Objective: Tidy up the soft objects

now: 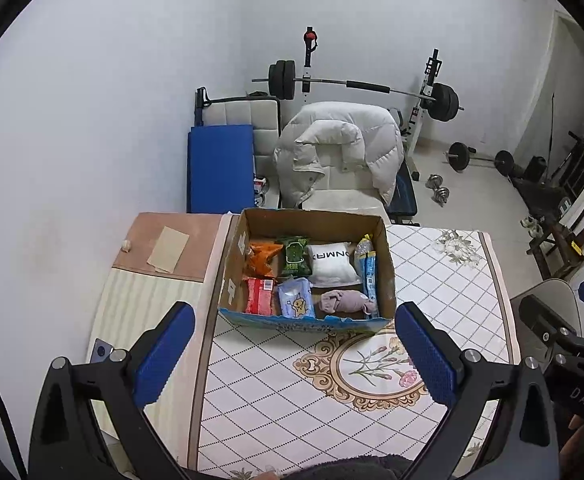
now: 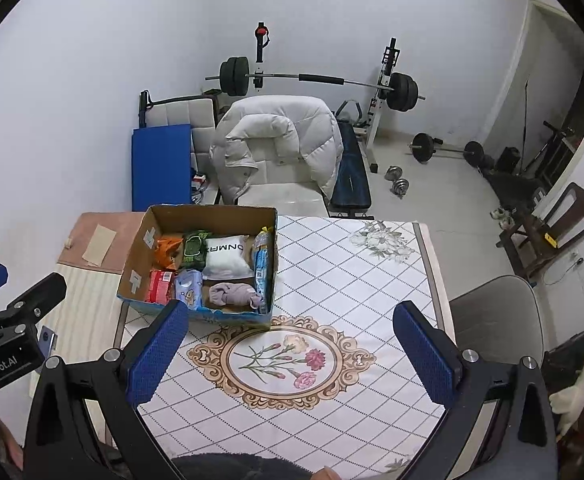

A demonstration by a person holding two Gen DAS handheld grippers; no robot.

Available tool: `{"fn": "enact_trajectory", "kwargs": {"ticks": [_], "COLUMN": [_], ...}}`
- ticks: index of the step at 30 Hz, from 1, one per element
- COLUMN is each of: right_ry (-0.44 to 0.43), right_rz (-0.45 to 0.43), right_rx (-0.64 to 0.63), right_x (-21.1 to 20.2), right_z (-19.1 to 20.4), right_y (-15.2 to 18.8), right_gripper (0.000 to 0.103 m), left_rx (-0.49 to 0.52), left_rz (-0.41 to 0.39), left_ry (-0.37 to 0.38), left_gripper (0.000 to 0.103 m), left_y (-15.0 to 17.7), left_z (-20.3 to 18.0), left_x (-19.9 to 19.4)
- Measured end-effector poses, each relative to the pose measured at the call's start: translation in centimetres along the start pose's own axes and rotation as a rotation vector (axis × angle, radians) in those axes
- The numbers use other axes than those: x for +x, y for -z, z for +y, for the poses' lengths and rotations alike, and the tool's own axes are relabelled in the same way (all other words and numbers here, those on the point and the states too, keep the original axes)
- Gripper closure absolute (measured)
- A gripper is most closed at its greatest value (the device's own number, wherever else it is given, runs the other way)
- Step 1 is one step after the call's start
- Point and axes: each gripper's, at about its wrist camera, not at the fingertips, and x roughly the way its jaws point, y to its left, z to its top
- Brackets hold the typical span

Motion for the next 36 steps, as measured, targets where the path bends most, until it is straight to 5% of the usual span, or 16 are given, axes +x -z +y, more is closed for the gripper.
{"fn": "enact_trajectory", "kwargs": {"ticks": [36], "right_ry": [0.031], "right_rz": [-0.028], "right_rx": [-0.002], "right_x": [-1.0], "right_z": [-0.3], "right_y": [-0.6], "right_gripper": [0.0], "left_rx": [0.01], "left_rz": [-0.013], "left_ry": [0.004], "left_gripper": [0.0], "left_y": [-0.4], "left_z": [-0.1], "left_x": [-1.1]}}
